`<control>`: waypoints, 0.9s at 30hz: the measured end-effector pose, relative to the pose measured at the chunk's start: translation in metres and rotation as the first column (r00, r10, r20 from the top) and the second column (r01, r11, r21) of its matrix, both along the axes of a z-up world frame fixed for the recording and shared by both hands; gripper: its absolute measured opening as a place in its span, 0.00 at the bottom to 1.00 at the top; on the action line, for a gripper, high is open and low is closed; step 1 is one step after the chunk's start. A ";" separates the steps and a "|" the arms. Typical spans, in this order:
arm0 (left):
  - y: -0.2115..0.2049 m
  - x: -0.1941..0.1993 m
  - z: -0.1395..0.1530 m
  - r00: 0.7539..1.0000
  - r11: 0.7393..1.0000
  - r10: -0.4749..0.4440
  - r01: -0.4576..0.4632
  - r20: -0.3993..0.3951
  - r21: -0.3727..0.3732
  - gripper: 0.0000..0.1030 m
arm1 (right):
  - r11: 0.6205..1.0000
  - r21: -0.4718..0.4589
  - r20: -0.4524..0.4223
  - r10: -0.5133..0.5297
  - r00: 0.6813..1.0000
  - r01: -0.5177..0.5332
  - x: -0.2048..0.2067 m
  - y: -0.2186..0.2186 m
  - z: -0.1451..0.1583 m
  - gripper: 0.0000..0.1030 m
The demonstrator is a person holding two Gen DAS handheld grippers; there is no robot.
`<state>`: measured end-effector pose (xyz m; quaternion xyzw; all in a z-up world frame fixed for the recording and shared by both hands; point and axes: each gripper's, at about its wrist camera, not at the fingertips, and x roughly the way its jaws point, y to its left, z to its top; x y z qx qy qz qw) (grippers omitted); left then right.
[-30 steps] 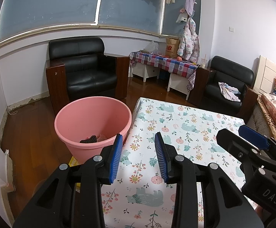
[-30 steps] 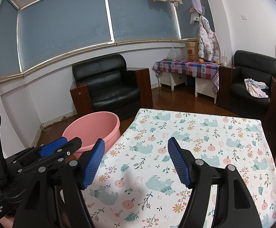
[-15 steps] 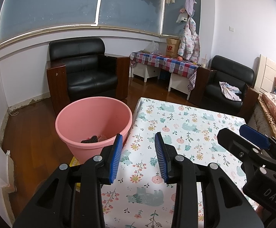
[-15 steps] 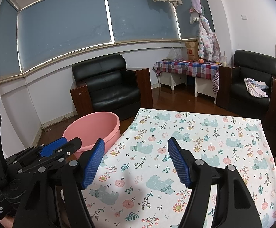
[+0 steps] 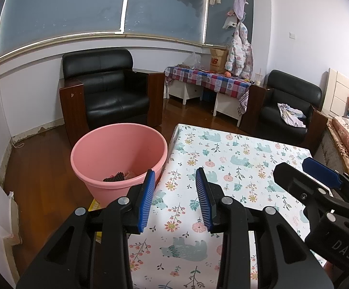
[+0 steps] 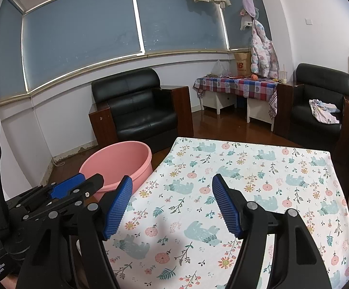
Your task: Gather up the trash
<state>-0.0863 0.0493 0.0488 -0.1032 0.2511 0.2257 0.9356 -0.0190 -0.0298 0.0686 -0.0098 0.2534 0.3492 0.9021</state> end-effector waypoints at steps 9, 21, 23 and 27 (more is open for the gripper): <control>0.004 0.000 -0.002 1.000 1.000 0.004 -0.004 -0.004 -0.005 0.35 | 1.000 0.000 -0.001 0.000 1.000 0.000 0.000 0.000 0.000 0.66; 0.007 0.000 -0.005 1.000 1.000 0.006 -0.006 -0.006 -0.012 0.35 | 1.000 0.000 0.000 0.000 1.000 0.000 -0.001 0.001 0.000 0.66; 0.008 -0.001 -0.006 1.000 1.000 0.011 -0.011 -0.002 -0.012 0.35 | 1.000 0.000 -0.001 0.000 1.000 0.000 -0.001 0.000 0.000 0.66; 0.008 -0.001 -0.008 0.999 0.999 0.032 -0.032 -0.008 -0.001 0.35 | 1.000 0.002 -0.005 0.001 1.000 -0.001 -0.003 -0.001 -0.002 0.66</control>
